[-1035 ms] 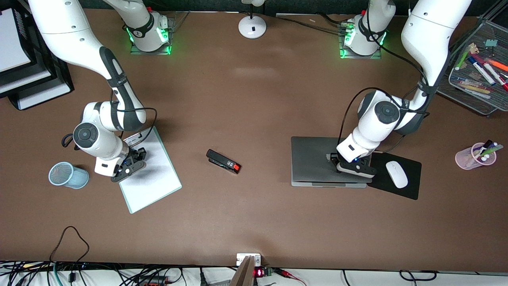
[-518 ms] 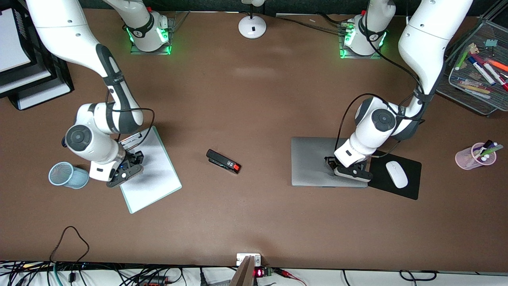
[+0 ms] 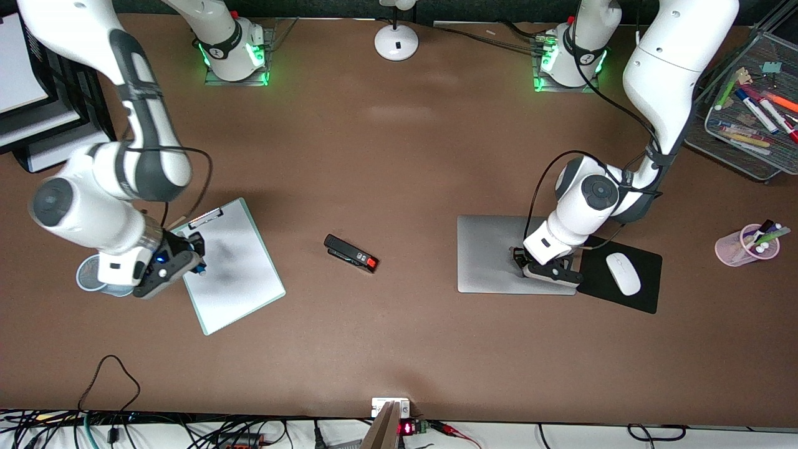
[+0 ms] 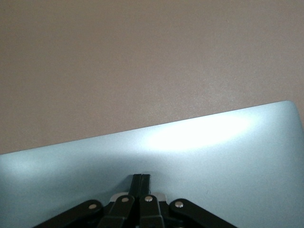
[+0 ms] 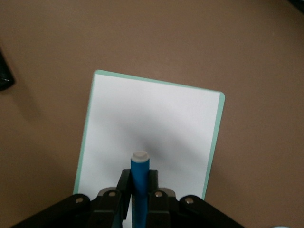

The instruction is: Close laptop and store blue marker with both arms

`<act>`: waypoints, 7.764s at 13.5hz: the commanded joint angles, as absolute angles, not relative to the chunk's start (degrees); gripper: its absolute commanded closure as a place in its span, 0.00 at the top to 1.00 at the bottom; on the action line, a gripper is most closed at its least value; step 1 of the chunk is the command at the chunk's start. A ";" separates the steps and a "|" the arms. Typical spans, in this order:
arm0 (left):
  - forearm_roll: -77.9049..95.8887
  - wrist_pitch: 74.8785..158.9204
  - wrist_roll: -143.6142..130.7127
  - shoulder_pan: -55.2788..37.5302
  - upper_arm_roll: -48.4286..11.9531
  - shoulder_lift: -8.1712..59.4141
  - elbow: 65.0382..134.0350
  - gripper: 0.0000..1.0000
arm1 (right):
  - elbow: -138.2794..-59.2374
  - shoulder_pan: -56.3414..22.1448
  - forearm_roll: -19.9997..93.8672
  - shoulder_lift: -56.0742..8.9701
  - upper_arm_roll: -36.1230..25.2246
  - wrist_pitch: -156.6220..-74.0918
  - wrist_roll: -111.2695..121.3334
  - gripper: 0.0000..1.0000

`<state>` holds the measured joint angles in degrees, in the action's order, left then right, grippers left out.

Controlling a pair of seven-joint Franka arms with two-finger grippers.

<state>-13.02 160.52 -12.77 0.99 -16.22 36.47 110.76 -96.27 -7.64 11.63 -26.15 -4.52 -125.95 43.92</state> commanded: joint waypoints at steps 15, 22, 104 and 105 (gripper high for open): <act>-14.42 113.68 -12.39 0.79 -19.77 17.77 102.14 0.27 | -88.42 17.21 41.37 -25.48 -4.66 -97.14 112.64 0.00; -13.89 101.26 -8.29 1.14 -21.18 12.40 96.77 1.00 | -83.68 24.78 52.01 -31.54 -4.57 -92.91 127.17 0.00; -3.25 90.35 9.49 -5.19 -1.05 2.55 88.95 1.00 | -76.99 -2.89 10.11 -11.87 -4.13 -78.05 6.89 1.00; -3.25 90.44 9.49 -5.19 -1.05 2.55 88.95 1.00 | -78.04 -3.16 9.41 -10.91 -4.13 -77.96 4.68 1.00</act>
<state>-2.35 91.55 8.33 -4.58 -1.64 2.49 90.08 -74.48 -1.94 11.27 -14.48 -4.25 -78.41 9.71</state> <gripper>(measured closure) 0.000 0.000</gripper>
